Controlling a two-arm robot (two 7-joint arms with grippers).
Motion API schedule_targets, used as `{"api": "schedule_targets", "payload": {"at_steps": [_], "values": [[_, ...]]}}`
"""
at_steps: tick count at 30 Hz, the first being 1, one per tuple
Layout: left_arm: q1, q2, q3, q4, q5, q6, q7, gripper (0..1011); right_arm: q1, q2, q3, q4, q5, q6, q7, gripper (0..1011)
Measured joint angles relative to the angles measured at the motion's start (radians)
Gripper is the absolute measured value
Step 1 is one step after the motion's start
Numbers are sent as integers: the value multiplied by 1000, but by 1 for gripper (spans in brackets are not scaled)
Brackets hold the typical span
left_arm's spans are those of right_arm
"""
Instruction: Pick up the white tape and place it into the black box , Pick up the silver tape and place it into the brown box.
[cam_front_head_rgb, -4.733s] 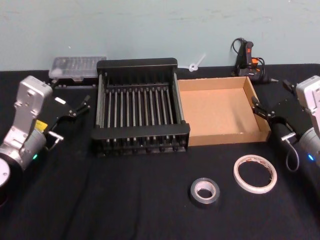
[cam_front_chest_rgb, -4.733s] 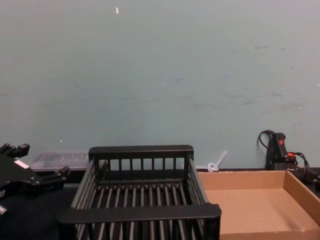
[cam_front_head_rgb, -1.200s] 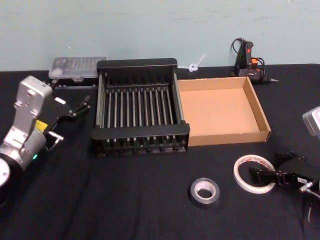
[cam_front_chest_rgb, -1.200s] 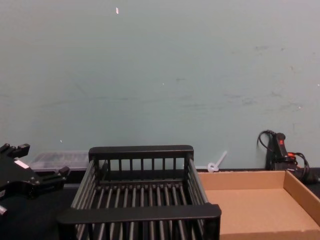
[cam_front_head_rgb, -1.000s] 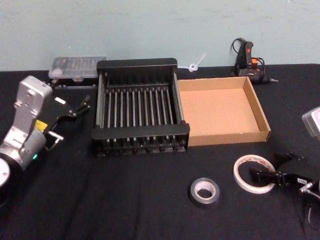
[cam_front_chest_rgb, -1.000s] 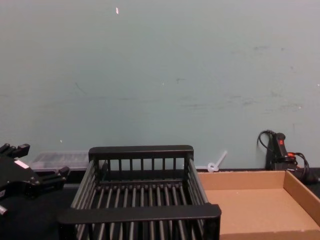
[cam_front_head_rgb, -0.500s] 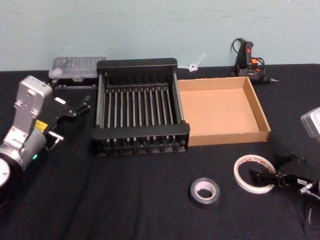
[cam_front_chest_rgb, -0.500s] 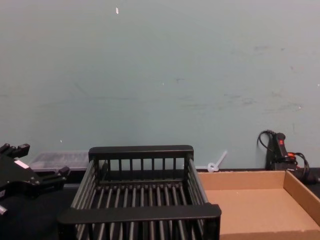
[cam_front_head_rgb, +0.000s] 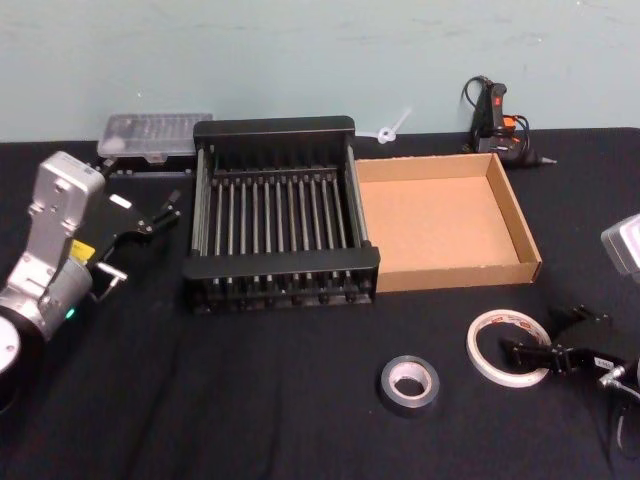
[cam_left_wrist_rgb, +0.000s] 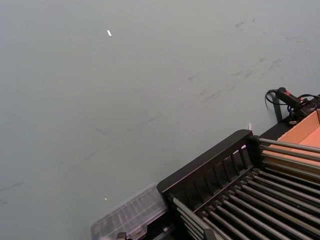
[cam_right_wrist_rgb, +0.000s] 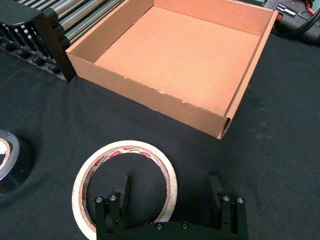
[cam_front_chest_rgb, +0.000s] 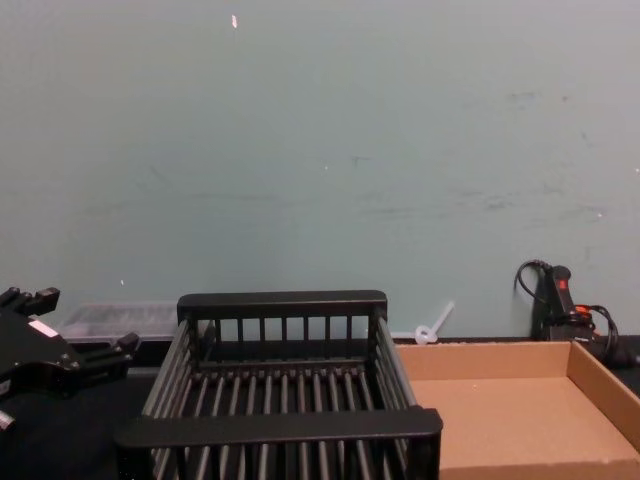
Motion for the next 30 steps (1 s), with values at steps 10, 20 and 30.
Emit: {"api": "schedule_targets", "payload": {"at_steps": [10,20,30], "values": [[0,0,0,0,0,0,0,1001,-1,0,1,0,0,0,0,1002],[0,0,0,0,0,0,0,1001,-1,0,1,-1,0,0,-1,969],[0,0,0,0,0,0,0,1001,-1,0,1,-1,1,0,-1,710]]}}
